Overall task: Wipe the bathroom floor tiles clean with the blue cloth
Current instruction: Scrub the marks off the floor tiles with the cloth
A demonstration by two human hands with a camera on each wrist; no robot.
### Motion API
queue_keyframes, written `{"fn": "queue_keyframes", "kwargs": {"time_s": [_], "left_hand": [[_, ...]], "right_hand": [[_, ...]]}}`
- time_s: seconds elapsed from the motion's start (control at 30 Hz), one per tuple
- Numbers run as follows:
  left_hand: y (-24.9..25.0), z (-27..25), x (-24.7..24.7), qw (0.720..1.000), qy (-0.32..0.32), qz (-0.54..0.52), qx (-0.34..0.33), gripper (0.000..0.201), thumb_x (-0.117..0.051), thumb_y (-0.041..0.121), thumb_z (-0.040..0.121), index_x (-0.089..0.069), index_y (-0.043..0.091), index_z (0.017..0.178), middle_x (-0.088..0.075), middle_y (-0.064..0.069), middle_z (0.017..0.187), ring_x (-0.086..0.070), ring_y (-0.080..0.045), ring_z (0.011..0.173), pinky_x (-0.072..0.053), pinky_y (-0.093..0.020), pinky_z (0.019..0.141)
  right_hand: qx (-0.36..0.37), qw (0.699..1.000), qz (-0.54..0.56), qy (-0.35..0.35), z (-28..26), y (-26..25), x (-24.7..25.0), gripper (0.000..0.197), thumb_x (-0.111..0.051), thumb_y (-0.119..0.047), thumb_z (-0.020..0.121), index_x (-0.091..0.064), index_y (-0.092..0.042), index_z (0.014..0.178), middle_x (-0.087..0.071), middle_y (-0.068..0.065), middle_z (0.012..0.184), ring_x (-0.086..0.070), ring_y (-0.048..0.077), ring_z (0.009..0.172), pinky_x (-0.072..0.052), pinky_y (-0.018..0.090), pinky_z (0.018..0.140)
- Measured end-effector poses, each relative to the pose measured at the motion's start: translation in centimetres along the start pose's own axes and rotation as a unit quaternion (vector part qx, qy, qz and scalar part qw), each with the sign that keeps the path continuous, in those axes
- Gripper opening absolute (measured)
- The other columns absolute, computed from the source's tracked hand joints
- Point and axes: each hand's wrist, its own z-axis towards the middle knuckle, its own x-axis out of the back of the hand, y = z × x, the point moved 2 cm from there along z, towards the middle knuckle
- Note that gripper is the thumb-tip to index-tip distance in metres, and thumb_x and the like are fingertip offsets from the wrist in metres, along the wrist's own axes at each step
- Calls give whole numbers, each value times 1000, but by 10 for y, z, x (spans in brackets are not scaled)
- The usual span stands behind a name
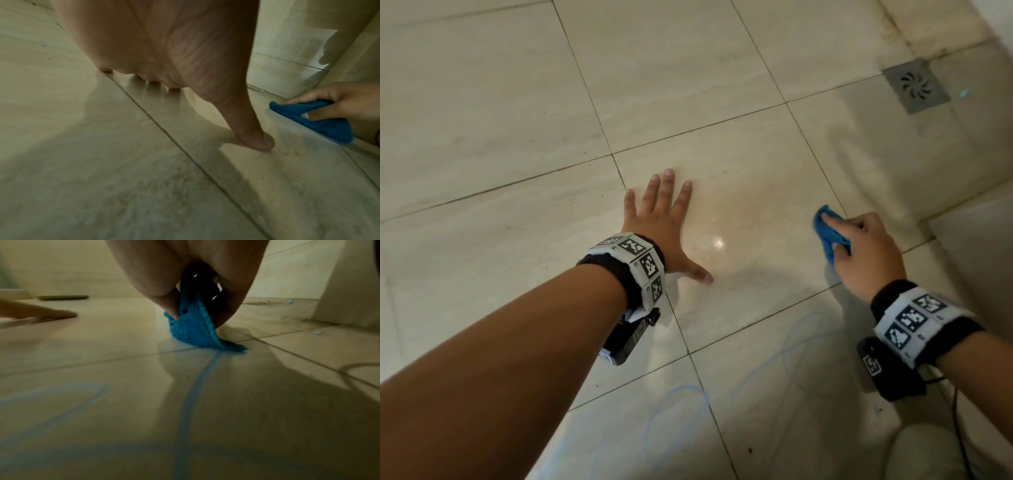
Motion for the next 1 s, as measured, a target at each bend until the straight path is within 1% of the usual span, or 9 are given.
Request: {"fn": "queue_keyframes", "kwargs": {"time_s": [0.27,0.33,0.47,0.53,0.63,0.73,0.8,0.93,1.0], "left_hand": [[5,-3,1,1000,-5,9,-2,150,-64,87,49,32,24,145,42,-7,150,33,-26,141,11,-58,115],[8,-7,-2,1000,-4,11,-18,149,-64,86,50,34,25,144,43,-7,149,34,-26,140,12,-58,114],[10,-14,-10,998,-16,28,-49,147,-64,85,52,34,26,143,45,-5,147,35,-24,139,12,-58,115],[9,-14,-12,998,-19,34,-54,148,-65,85,51,34,26,143,45,-5,147,35,-25,139,11,-59,115],[8,-14,-13,998,-14,33,-55,148,-65,86,50,34,27,143,45,-5,148,35,-25,139,12,-59,114],[8,-16,-10,998,-13,32,-58,145,-65,84,52,32,27,145,43,-5,149,34,-24,140,13,-57,114],[8,-18,-6,998,-11,22,-62,138,-66,79,59,26,27,148,38,-4,152,30,-23,142,13,-55,115],[-1,-26,8,997,24,-25,-62,113,-61,68,77,13,29,152,19,1,160,16,-19,147,6,-52,118],[-6,-33,16,994,54,-69,-58,102,-61,58,83,7,30,153,12,2,162,10,-19,148,1,-51,119]], "right_hand": [[193,978,2,-75,-58,-65,-38,55,-61,-2,79,-57,-26,128,-49,6,112,-52,28,90,-52,37,77],[180,982,9,-57,-43,-57,-31,53,-60,-2,80,-58,-27,127,-48,6,113,-52,28,92,-50,36,81],[10,1000,2,-5,-5,-6,2,52,-53,-2,86,-52,-24,133,-45,12,116,-53,34,98,-42,34,90],[-35,999,-24,-7,-10,5,6,51,-54,-3,86,-51,-22,133,-44,13,114,-53,36,97,-43,36,90],[8,999,-43,-25,-31,-17,-4,51,-57,-3,81,-54,-18,130,-45,13,109,-51,37,91,-46,39,83],[109,991,-18,-72,-48,-54,-20,51,-59,-2,79,-57,-20,126,-46,8,109,-51,31,90,-44,31,76],[158,982,-4,-99,-51,-75,-27,51,-58,-1,81,-56,-23,127,-46,5,109,-51,27,93,-45,30,79],[124,972,111,-168,-31,-100,-17,48,-54,-5,88,-49,-30,129,-52,-3,117,-54,18,103,-42,22,86],[86,968,179,-154,-16,-108,-6,39,-56,-7,89,-49,-28,120,-56,-3,116,-57,17,100,-44,24,82]]}}
